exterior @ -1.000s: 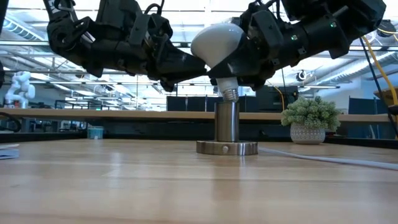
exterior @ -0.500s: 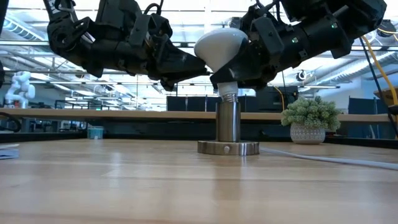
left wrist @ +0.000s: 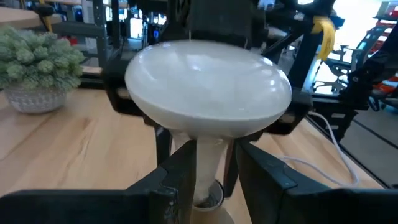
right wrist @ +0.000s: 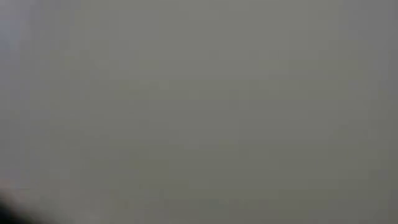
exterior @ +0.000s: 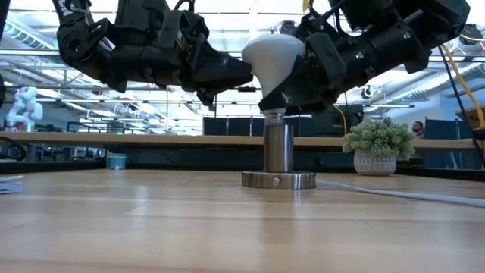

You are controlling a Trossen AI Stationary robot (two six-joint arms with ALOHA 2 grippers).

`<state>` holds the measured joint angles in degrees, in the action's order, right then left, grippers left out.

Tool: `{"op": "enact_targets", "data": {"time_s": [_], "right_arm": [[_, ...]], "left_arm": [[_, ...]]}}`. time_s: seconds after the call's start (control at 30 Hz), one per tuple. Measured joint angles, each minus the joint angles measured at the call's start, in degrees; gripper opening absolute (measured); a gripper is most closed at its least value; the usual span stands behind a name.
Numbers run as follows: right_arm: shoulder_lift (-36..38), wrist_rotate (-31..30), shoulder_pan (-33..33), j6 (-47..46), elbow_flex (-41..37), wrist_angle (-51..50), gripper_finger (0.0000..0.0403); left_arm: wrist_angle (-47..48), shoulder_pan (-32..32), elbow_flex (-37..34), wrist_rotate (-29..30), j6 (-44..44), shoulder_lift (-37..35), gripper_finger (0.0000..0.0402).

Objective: Screw lightbulb
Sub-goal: Insert the lightbulb into the lamp

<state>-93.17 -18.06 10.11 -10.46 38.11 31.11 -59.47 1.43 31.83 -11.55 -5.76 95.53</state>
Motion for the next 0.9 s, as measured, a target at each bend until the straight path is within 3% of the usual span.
{"op": "enact_targets", "data": {"time_s": [0.17,0.53,0.9], "right_arm": [[0.0,0.1,0.0,0.5,0.0,-0.2,0.0242],[0.3,0.4,0.1,0.7,0.0,-2.7,0.0236],[7.0,0.2,0.1,-0.7,0.1,-11.1,0.0235]], "left_arm": [[1.3,0.0,0.0,0.0,0.0,0.0,0.0119],[3.0,0.0,0.0,0.0,0.0,0.0,0.0119],[3.3,0.0,0.0,0.0,0.0,0.0,0.0119]]}}
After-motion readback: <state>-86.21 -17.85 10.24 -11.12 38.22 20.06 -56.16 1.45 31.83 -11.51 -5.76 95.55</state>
